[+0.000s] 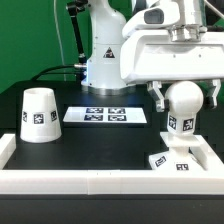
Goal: Assemble lamp
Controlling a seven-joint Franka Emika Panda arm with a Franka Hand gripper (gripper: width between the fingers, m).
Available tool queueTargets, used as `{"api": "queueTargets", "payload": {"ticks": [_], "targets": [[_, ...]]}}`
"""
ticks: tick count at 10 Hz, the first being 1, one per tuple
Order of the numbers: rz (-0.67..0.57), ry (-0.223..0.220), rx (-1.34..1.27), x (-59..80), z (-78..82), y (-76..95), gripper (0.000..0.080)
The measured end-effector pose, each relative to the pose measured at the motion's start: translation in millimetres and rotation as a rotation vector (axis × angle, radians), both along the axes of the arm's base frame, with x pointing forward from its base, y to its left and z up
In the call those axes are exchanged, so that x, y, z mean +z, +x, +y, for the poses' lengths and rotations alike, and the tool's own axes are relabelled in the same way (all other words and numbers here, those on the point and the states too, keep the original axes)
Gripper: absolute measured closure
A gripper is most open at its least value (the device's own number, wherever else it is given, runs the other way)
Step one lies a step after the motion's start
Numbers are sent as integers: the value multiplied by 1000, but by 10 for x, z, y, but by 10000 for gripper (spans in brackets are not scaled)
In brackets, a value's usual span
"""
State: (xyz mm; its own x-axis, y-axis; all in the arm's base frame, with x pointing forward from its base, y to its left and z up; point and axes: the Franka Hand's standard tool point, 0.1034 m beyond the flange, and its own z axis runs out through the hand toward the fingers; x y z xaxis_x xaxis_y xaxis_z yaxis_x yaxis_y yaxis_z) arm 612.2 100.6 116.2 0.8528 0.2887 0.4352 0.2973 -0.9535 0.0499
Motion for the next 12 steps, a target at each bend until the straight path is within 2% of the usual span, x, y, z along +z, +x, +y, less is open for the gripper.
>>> {"api": "queueTargets", "payload": {"ticks": [2, 6, 9, 11, 12], "targets": [[9, 0, -2, 7, -9, -9, 101], [25, 2, -5, 262, -50, -7, 101], [122, -1, 3, 171, -14, -79, 101], [297, -7, 10, 137, -2, -101, 101], [343, -9, 13, 118, -1, -105, 101]]}}
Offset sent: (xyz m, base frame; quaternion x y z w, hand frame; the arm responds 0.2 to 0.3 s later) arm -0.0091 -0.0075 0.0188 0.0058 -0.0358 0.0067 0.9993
